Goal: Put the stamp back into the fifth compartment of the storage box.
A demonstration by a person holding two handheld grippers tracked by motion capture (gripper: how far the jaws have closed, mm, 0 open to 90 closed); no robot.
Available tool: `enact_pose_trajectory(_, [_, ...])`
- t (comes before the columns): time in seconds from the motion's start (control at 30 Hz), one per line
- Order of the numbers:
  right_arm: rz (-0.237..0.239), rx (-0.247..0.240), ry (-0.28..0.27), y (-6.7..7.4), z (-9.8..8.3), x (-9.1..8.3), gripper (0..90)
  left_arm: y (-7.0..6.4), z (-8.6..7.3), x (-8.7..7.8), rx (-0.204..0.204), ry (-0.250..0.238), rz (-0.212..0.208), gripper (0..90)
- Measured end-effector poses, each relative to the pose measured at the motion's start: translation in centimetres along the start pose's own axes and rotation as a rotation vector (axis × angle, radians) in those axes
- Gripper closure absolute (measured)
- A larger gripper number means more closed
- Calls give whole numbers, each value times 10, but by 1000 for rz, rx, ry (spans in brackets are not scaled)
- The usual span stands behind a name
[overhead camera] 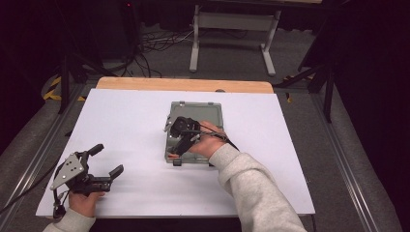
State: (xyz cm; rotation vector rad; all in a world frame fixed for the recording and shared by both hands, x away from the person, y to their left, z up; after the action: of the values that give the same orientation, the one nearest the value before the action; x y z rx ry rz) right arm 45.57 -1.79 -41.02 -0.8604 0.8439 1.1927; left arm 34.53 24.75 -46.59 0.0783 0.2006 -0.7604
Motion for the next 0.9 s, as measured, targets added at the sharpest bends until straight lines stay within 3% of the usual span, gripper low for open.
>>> enact_pose_trajectory(0.3, [-22,-1,-73,5,6,-17,137,0,0,0,-2,1,0,1])
enact_pose_trajectory(0.37, [-31,5,-93,6,6,-19,30,0,0,0,4,1,1,1])
enact_pose_trajectory(0.43, [-47,13,-101,6,6,-21,2,0,0,0,2,0,1,1])
enact_pose_trajectory(0.83, [-69,34,-159,13,2,-38,1,0,0,0,3,1,2,1])
enact_pose_trajectory(0.9, [-69,45,-201,15,-2,-44,1,0,0,-1,3,0,3,1])
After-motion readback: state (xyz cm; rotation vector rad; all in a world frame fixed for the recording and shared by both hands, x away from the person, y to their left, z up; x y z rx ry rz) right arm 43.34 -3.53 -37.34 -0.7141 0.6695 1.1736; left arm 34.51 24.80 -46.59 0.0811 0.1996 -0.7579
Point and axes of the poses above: each handheld gripper's, and its own axes: x roughly forward along the jaws, z roughly out of its top, y roughly to its left, the point moved 4 cm from there along x, roughly forward along the jaws, and after that the axes turned 5 degrees about y, right-handed, at the moved point
